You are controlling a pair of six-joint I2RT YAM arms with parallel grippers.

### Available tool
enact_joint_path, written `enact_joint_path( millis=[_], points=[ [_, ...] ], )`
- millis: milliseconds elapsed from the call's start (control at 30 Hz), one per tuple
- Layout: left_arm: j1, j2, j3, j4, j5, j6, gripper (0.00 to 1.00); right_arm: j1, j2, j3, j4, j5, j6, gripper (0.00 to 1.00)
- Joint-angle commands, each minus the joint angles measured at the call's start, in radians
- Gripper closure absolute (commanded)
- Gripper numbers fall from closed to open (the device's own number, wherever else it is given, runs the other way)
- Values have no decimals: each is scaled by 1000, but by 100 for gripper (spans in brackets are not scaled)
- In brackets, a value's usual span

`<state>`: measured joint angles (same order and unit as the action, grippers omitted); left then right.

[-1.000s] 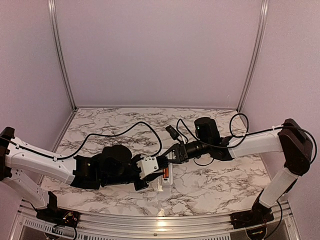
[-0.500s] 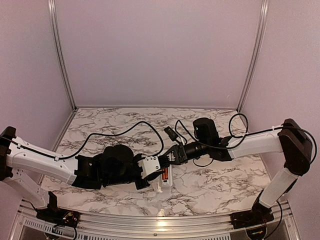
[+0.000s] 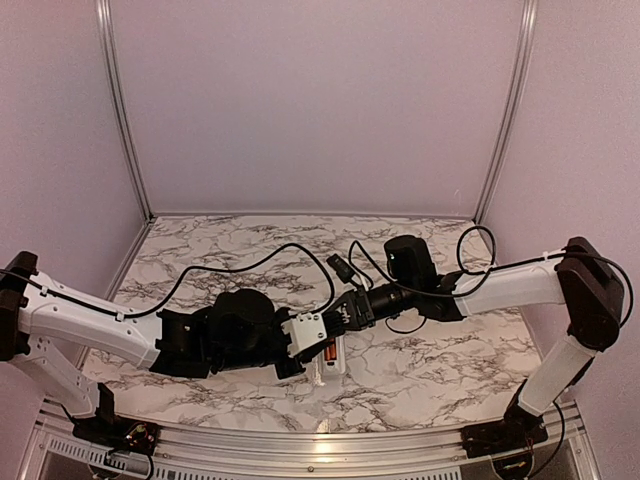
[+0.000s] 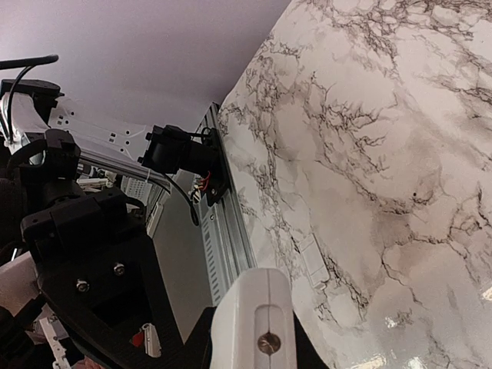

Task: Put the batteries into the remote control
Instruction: Load the battery into the battery compartment.

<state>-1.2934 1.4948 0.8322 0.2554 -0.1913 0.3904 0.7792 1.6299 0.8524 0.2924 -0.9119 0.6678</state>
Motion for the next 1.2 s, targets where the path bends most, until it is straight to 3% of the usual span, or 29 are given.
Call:
enact_joint_path(
  millis=[0,567,1167],
  points=[
    [-4,20,26,-15,5,11,82,11,10,40,-3,-16,-16,100],
    [-4,57,13,-21,4,6,84,14,17,52,-19,-30,-34,100],
    [-6,49,21,-11,-88,27,71,14,25,50,-10,-38,-22,100]
  ],
)
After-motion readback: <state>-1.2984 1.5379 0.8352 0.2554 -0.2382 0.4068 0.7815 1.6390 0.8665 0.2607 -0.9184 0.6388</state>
